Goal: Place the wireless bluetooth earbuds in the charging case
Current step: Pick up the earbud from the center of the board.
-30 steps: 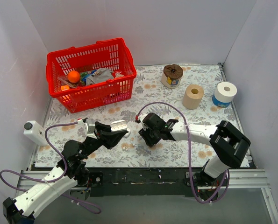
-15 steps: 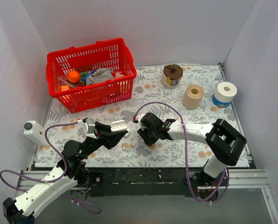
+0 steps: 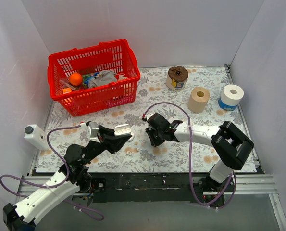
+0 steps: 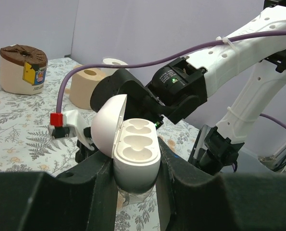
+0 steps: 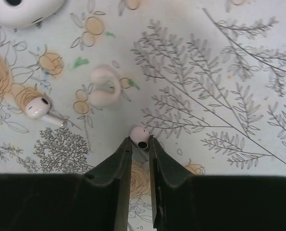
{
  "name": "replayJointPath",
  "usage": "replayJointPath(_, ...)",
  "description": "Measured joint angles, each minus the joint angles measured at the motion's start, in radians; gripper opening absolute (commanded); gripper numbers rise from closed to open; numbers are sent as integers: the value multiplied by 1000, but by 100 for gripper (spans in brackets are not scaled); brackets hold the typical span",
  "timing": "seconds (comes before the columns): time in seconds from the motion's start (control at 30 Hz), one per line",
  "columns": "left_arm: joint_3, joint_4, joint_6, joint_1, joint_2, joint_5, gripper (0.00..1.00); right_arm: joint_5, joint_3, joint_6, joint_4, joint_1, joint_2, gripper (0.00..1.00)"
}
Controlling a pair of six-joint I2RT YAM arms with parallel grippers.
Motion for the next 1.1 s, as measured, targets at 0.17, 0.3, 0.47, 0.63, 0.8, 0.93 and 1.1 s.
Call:
replayJointPath(0.17,0,1,-7,0,12,0,0,-11,-34,127,20,-99,-23,18)
replayJointPath(0.3,0,8,-17,0,24,0,0,-22,-103,236,56,-203,-79,20)
replayJointPath(0.47,-10,32,-22,0,33,0,0,-42,-183,362,97,-314,-139,35)
replayJointPath(0.63,-14,45,-22,0,47,0,0,-58,-175,405,103,-326,-139,59)
replayJointPath(0.8,-14,53,-22,0,48,0,0,-29,-154,384,68,-324,-142,62)
replayJointPath(0.93,-16,54,-23,0,48,0,0,-10,-110,281,4,-323,-147,56)
replayJointPath(1.1,-33,60,-23,0,45,0,0,-6,-17,69,-66,-294,-143,54)
